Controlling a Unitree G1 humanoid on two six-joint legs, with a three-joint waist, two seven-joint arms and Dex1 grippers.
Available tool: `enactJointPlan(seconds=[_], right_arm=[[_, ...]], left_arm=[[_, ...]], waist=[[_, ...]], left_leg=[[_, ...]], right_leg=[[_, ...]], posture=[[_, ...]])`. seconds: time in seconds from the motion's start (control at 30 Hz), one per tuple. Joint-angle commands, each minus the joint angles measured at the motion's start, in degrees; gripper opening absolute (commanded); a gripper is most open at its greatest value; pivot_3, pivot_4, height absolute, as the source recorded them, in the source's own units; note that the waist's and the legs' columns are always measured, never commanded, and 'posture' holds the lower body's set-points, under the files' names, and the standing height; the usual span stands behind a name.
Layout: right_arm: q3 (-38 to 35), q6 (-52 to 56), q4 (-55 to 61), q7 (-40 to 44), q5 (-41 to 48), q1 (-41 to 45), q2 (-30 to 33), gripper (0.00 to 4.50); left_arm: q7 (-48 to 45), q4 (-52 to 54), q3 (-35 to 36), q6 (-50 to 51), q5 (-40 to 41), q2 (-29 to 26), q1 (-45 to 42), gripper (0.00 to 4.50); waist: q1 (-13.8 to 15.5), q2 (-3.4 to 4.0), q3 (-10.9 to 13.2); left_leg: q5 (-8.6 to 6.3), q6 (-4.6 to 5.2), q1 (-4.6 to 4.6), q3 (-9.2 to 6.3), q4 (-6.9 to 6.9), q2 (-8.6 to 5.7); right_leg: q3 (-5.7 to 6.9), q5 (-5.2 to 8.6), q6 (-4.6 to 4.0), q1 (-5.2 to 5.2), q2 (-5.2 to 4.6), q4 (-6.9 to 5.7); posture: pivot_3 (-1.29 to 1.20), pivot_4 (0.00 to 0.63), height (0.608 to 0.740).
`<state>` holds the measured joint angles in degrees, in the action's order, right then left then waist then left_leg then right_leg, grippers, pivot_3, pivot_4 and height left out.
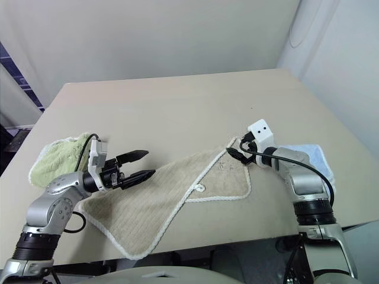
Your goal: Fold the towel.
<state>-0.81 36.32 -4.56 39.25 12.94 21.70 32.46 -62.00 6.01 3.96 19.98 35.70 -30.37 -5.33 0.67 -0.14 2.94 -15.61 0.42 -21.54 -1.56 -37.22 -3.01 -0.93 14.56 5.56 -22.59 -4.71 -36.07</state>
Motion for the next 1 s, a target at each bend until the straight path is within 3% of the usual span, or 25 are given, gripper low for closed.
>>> enactJointPlan(seconds=[0.03,0.3,0.57,1.0], right_arm=[[-1.2,-1.4,0.1,0.4,0.9,2.4,0.0,4.50],[-3.3,-3.1,-5.9,-4.1,1.0,5.9,-3.8,4.50],[-7.5,-6.7,-25.2,-9.0,0.7,14.4,-5.4,4.50],[-2.3,-16.1,-33.8,-6.2,-5.8,15.6,-5.0,4.50]], left_arm=[[-1.0,2.3,-0.4,0.8,1.0,-0.4,-1.8,4.46],[0.4,5.4,-1.4,2.5,1.0,0.3,-2.2,4.46],[1.0,6.9,-3.1,3.4,0.8,1.9,-2.6,4.46],[1.0,7.4,-2.6,3.0,0.3,1.5,-1.0,4.46]], waist=[[0.0,0.00,0.0],[-0.1,0.00,0.0],[-0.1,0.01,0.0],[-1.6,0.03,0.0]], left_leg=[[0.00,0.00,0.00,0.00,0.00,0.00],[0.00,-0.01,0.01,0.00,0.00,0.00],[0.00,-0.01,0.04,0.02,-0.02,-0.01],[0.00,-0.01,0.07,0.04,0.04,-0.01]], right_leg=[[0.00,0.00,0.00,0.01,0.00,0.00],[-0.01,-0.01,-0.01,0.01,0.00,0.00],[-0.04,-0.03,-0.04,0.05,0.00,0.00],[-0.06,-0.03,-0.04,0.05,0.06,-0.01]], posture=[[0.00,0.000,0.740],[0.00,0.000,0.740],[0.00,0.000,0.740],[0.00,0.000,0.740]])
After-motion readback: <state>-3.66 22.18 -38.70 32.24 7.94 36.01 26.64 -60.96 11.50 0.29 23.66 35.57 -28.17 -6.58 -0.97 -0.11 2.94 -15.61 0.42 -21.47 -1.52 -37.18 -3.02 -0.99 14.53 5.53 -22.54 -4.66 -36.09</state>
